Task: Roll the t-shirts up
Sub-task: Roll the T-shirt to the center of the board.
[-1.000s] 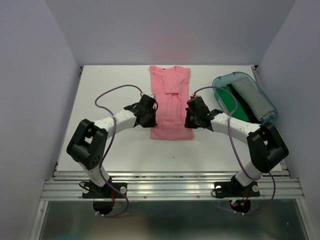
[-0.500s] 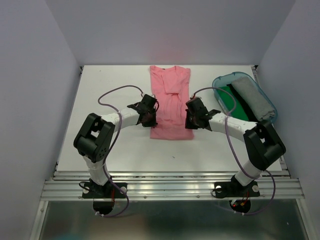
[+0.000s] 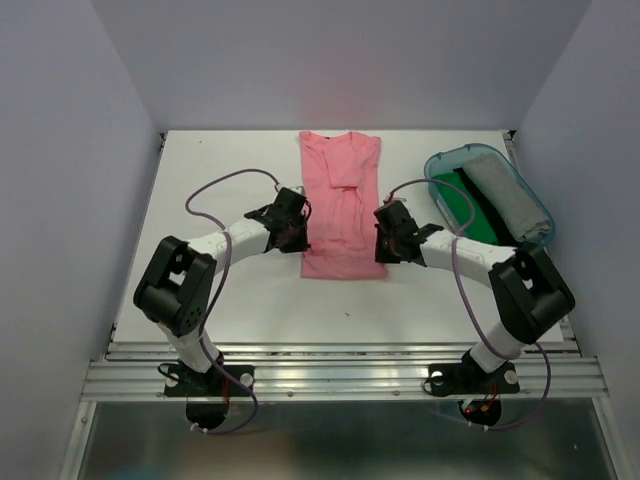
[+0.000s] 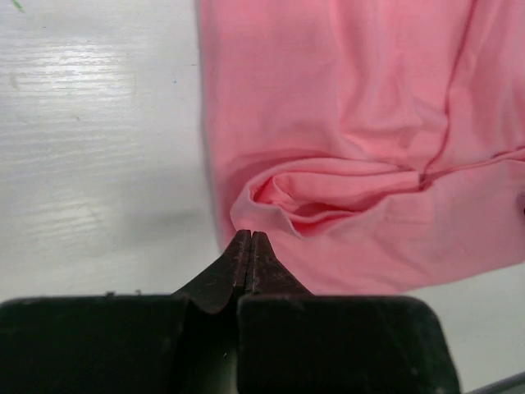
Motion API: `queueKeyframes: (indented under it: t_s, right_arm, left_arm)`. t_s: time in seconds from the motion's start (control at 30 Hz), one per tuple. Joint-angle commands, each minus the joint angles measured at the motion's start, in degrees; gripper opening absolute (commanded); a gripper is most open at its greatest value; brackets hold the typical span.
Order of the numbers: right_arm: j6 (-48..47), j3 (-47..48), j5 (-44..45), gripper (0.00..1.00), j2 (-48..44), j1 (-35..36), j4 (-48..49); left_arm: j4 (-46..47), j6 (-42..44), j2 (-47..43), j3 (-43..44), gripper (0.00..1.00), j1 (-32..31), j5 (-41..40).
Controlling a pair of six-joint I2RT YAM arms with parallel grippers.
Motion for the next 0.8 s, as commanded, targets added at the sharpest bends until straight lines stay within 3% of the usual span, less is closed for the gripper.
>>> queueKeyframes:
  t_s: [0.0,0.1,0.17,0.2,0.27,0.3,0.33,0.4,0.47,0.6,0.77]
  right_arm:
    - [-0.6,-2.8,2.9,0.01,-11.9,-0.3,-0.1]
    - [0.1,-5.2,3.3,0.06,-15.4,-0.3,-1.1]
    - [1.3,-7.8,2.8,0.18,-17.1,-0.3,-2.8]
    - [1.7,-8.7,2.4,0.22,-17.4,-0.3,-3.3]
    - [2.6,-11.4,0.6,0.36,-18.0,-0.3,-3.3]
    - [3.5,-12.0,-0.2,0.43,-18.1,-0.3,-3.2]
    - [3.9,-12.4,-1.1,0.54,-18.0,-0.3,-3.0]
    - [4.7,-13.2,-2.9,0.61,-18.1,-0.3,-1.9]
    - [4.8,-13.7,-4.3,0.66,-18.3,-0.3,-0.6]
    - [5.0,-13.3,-5.4,0.65,-16.5,-0.3,1.1]
    - [5.0,-13.4,-5.6,0.56,-13.8,-0.3,3.9]
  left_arm:
    - [0.6,-1.2,-9.7,-2.5,0.00,0.1,0.3]
    - [0.5,-2.9,-13.6,-5.5,0.00,0.1,1.0]
    - [1.1,-5.0,-15.7,-8.4,0.10,0.2,2.1]
    - [1.5,-5.8,-16.4,-9.5,0.27,0.2,2.8]
    - [4.0,-8.0,-17.9,-11.9,0.49,0.1,4.3]
    - [5.8,-8.7,-18.0,-14.1,0.65,0.1,5.7]
    - [6.8,-9.3,-18.3,-15.0,0.72,0.2,6.2]
    - [9.1,-10.7,-18.7,-17.3,0.80,0.2,7.2]
    - [10.0,-11.3,-18.6,-18.4,0.80,0.1,7.2]
    - [11.5,-11.1,-16.5,-19.3,0.67,0.1,7.1]
    - [13.6,-11.2,-14.1,-20.0,0.63,0.1,7.5]
